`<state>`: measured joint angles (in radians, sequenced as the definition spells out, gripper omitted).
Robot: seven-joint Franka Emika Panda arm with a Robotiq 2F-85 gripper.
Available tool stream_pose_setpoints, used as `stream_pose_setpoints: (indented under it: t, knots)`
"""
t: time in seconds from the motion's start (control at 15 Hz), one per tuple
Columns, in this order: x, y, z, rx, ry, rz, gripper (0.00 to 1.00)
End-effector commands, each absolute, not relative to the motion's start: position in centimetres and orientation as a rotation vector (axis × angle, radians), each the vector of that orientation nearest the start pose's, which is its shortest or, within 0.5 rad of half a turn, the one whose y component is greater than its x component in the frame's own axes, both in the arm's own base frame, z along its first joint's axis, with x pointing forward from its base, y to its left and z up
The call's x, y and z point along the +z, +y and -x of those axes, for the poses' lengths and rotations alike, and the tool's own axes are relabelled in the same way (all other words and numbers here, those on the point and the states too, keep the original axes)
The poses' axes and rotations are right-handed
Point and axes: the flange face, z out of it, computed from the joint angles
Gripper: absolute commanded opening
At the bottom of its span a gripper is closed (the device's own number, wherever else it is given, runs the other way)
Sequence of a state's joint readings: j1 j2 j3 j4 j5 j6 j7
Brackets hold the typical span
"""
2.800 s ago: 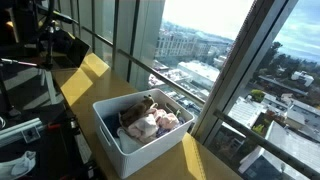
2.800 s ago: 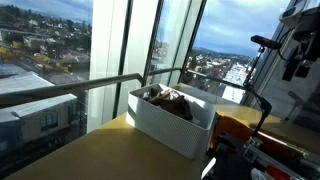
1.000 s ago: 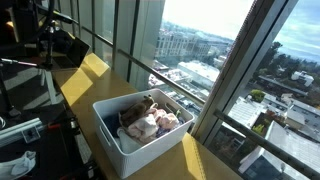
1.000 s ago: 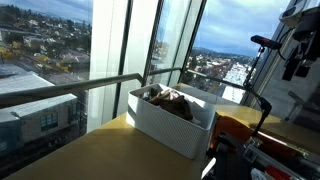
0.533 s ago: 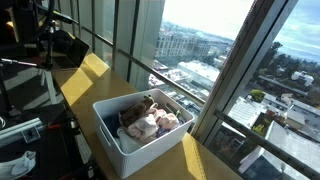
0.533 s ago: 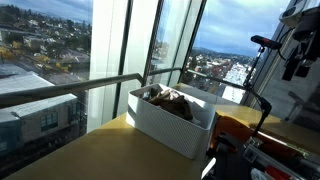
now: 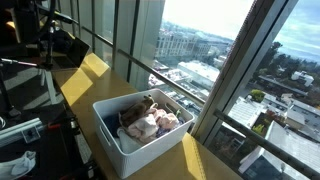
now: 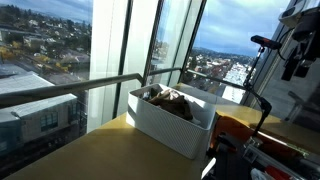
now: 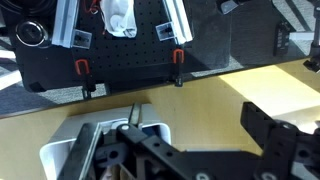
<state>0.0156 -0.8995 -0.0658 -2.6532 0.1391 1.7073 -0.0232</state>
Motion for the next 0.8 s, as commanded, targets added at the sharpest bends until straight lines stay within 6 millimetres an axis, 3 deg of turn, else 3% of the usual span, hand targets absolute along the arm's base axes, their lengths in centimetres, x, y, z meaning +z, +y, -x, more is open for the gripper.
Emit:
stream_pose_setpoints:
  t: [0.0, 0.27, 0.73]
  knots:
    - [49.0, -0.1, -30.2, 0.028, -0.022, 2.990, 1.00]
    - [47.9, 0.0, -34.0, -0.133, -0.122, 3.033, 1.00]
    - [47.0, 1.4, -42.4, -0.509, -0.324, 3.152, 1.00]
